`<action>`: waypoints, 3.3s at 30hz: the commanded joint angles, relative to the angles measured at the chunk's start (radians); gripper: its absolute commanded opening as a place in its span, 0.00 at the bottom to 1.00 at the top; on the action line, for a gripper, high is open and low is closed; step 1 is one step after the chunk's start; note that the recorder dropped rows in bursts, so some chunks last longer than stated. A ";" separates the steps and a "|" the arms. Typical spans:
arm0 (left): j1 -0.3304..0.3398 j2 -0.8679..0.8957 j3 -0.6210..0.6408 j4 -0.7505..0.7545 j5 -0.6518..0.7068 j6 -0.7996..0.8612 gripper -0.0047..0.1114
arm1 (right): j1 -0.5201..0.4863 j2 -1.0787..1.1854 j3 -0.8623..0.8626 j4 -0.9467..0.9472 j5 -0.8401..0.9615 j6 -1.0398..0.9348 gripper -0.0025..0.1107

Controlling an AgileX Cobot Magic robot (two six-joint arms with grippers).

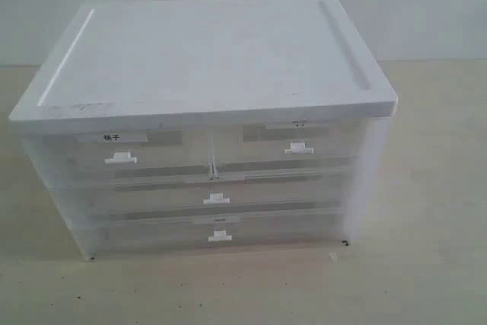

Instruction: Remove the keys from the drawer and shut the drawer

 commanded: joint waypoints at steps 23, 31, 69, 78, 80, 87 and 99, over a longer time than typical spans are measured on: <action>0.004 -0.003 0.002 0.274 -0.562 -0.927 0.08 | -0.003 -0.005 0.000 0.017 -0.940 0.368 0.02; 0.004 0.065 -0.168 0.978 -0.742 -1.456 0.08 | -0.003 -0.005 -0.162 -0.170 -0.760 0.697 0.02; 0.004 1.137 -0.107 1.020 -1.213 -0.783 0.08 | 0.070 0.847 -0.679 -1.216 0.114 1.009 0.02; 0.004 1.137 -0.107 1.020 -1.180 -0.779 0.08 | 0.440 0.881 -0.818 -0.729 0.476 0.115 0.02; 0.004 1.137 -0.107 1.020 -1.164 -0.779 0.08 | 0.540 0.842 -0.816 -0.625 0.472 -0.094 0.02; 0.004 1.137 -0.107 1.020 -1.160 -0.779 0.08 | 0.796 0.747 -0.762 -0.458 0.499 -0.318 0.28; 0.004 1.137 -0.107 1.020 -1.172 -0.779 0.08 | 1.049 0.934 -0.529 -0.749 0.279 -0.116 0.33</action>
